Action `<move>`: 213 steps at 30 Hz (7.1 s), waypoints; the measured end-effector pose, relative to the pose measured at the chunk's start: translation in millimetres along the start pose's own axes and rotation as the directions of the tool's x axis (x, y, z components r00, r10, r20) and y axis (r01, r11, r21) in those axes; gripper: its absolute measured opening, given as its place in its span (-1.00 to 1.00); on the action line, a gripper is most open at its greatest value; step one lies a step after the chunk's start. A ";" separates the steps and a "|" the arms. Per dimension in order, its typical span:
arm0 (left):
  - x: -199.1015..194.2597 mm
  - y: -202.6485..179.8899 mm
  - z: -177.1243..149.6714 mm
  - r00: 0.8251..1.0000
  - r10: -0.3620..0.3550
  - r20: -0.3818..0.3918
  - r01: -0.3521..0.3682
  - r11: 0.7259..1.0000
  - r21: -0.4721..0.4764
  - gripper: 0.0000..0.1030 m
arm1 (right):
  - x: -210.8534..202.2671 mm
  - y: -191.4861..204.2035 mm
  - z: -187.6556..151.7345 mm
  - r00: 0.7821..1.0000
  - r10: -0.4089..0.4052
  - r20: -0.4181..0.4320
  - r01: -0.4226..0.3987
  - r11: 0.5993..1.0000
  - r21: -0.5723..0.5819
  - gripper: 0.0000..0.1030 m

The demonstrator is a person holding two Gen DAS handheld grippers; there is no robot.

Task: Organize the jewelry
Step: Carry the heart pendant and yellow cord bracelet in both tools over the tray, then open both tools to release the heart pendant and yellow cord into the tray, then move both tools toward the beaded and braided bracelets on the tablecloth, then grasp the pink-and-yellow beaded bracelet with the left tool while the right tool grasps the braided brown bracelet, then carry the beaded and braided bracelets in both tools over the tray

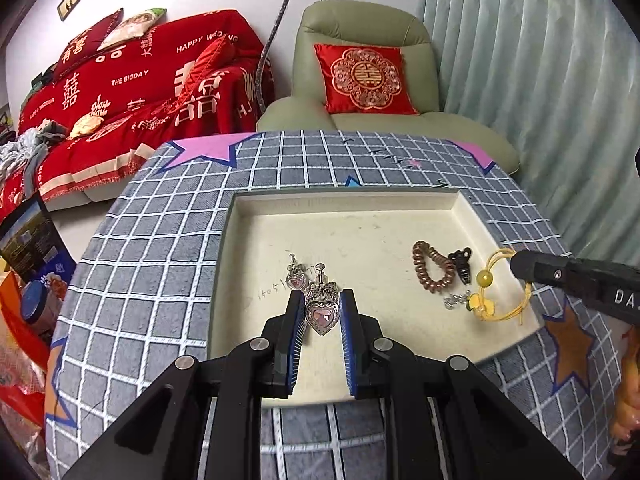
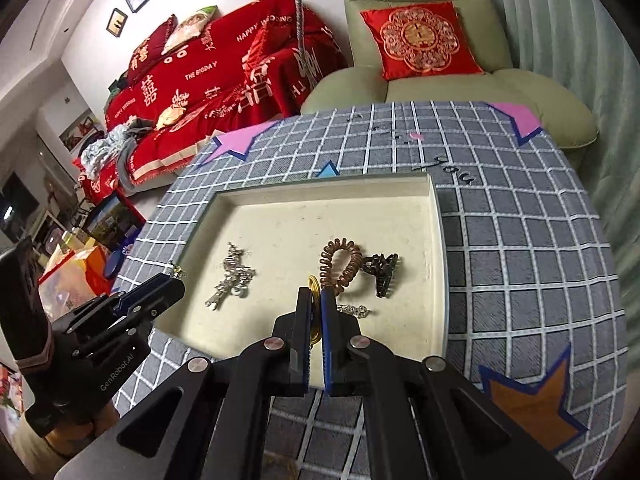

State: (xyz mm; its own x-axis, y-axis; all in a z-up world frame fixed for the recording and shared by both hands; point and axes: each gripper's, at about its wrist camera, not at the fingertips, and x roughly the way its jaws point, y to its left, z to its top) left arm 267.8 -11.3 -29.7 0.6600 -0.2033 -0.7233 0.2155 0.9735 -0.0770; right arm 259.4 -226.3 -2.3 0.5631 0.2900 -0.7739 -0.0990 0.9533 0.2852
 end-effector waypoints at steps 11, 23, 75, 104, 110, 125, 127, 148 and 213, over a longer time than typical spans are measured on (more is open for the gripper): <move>33.7 -10.3 -7.1 0.998 0.027 -0.052 -0.024 0.998 0.061 -0.47 | 40.9 -26.8 -7.9 0.998 -0.016 -0.055 0.019 0.998 0.056 -0.91; 44.3 -29.0 -14.6 0.995 0.056 -0.085 -0.043 0.988 0.146 -0.47 | 55.7 -35.7 -16.9 0.994 -0.046 -0.096 0.052 0.997 0.053 -0.90; -70.1 -10.5 -79.9 0.997 0.077 0.024 -0.080 0.989 0.121 1.00 | -34.5 -16.4 -58.9 0.998 0.060 0.017 -0.061 0.990 0.130 0.65; -105.1 -17.4 -181.6 0.993 0.059 -0.104 -0.047 0.993 0.109 1.00 | -34.6 8.1 -155.4 0.979 -0.096 -0.177 0.095 0.995 -0.015 0.65; -93.2 -26.9 -180.8 0.989 0.063 -0.133 -0.044 0.989 0.142 0.92 | -28.6 11.6 -154.5 0.974 -0.152 -0.171 0.145 0.988 -0.052 0.65; -89.0 -42.0 -180.9 0.989 0.042 -0.143 -0.017 0.984 0.175 0.61 | -3.5 50.6 -155.5 0.960 -0.226 -0.168 0.173 0.944 -0.281 -0.40; -89.4 -44.8 -180.4 0.989 0.027 -0.148 0.000 0.985 0.175 0.48 | -5.5 51.9 -156.8 0.960 -0.223 -0.171 0.168 0.943 -0.287 -0.78; -100.2 -53.5 -178.0 0.980 -0.117 -0.163 0.134 0.986 0.096 -0.65 | -61.2 20.3 -172.7 0.981 -0.169 -0.092 0.155 0.978 -0.138 -0.87; -4.1 1.4 19.0 0.999 0.046 0.019 -0.045 0.999 -0.020 -0.65 | -1.0 2.5 22.4 0.999 -0.042 0.011 0.042 0.999 -0.027 -0.88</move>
State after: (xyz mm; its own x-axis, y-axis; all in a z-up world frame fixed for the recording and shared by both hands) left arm 279.1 -11.0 -13.8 0.6827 -0.1606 -0.7128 0.1710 0.9836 -0.0579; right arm 277.0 -226.0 11.8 0.5753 0.2493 -0.7790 -0.0974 0.9665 0.2373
